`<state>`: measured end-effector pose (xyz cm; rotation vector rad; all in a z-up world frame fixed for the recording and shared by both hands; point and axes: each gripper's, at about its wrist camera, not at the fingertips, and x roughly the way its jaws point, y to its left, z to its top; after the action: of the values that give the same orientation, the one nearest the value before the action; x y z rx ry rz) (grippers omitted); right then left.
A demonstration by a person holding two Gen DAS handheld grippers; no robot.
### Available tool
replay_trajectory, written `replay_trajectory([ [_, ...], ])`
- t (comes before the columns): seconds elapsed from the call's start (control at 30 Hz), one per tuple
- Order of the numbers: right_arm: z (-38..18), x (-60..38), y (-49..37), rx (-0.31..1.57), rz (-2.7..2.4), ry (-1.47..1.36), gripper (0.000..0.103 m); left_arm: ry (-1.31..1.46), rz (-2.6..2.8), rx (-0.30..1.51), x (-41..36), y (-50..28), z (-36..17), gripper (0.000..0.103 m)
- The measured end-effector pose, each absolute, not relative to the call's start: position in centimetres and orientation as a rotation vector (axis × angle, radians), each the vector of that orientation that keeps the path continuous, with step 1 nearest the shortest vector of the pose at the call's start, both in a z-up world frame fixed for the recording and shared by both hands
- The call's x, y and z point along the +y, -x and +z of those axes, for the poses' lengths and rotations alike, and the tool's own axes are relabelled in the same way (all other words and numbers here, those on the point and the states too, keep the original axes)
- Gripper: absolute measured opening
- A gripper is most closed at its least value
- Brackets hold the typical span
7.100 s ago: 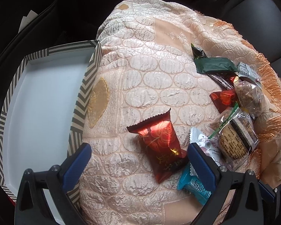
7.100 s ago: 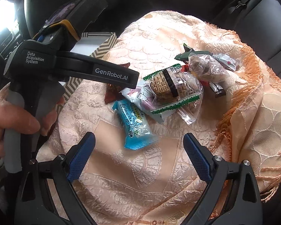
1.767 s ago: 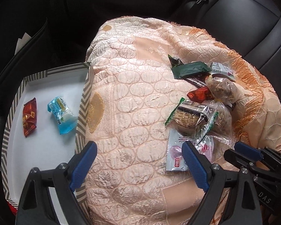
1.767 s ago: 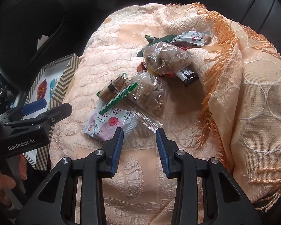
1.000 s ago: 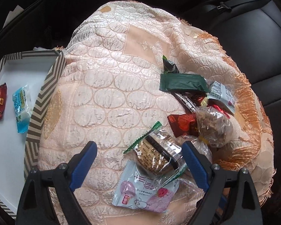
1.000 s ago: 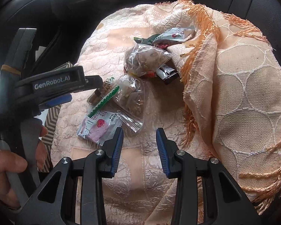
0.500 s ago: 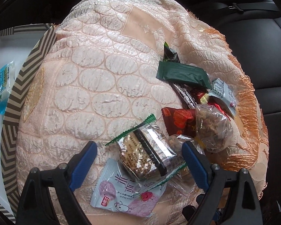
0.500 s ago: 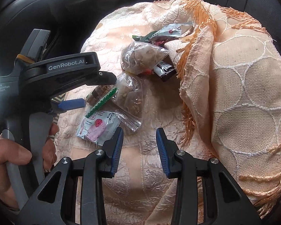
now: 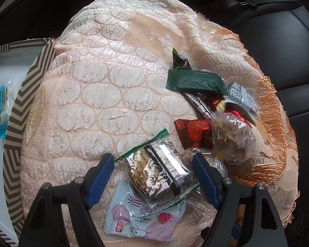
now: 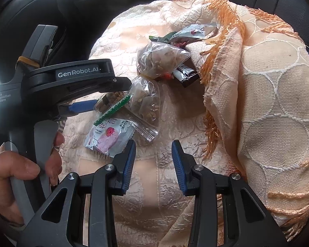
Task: Organize snacks
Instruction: 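Move both grippers back over the remaining snacks on the blanket, then grasp the cookie packet with the left gripper while the right gripper grasps the pink strawberry packet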
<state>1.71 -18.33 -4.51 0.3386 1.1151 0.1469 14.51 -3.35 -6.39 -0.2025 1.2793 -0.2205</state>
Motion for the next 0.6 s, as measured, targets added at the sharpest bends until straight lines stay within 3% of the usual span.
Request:
replay_trajectory([
  [0.27, -4.7, -17.4, -2.0, 1.120, 0.152, -0.320, 0.036, 0.169, -0.227, 1.257, -3.1, -14.0, -6.1, 0.072],
  [0.4, -4.8, -17.2, -2.1, 1.120, 0.153, -0.318, 0.036, 0.141, -0.241, 1.227, -2.8, -13.6, -5.2, 0.057],
  [0.6, -5.1, -16.4, -2.4, 1.127, 0.170, -0.314, 0.036, 0.109, -0.232, 1.210, -1.4, -13.3, -5.1, 0.053],
])
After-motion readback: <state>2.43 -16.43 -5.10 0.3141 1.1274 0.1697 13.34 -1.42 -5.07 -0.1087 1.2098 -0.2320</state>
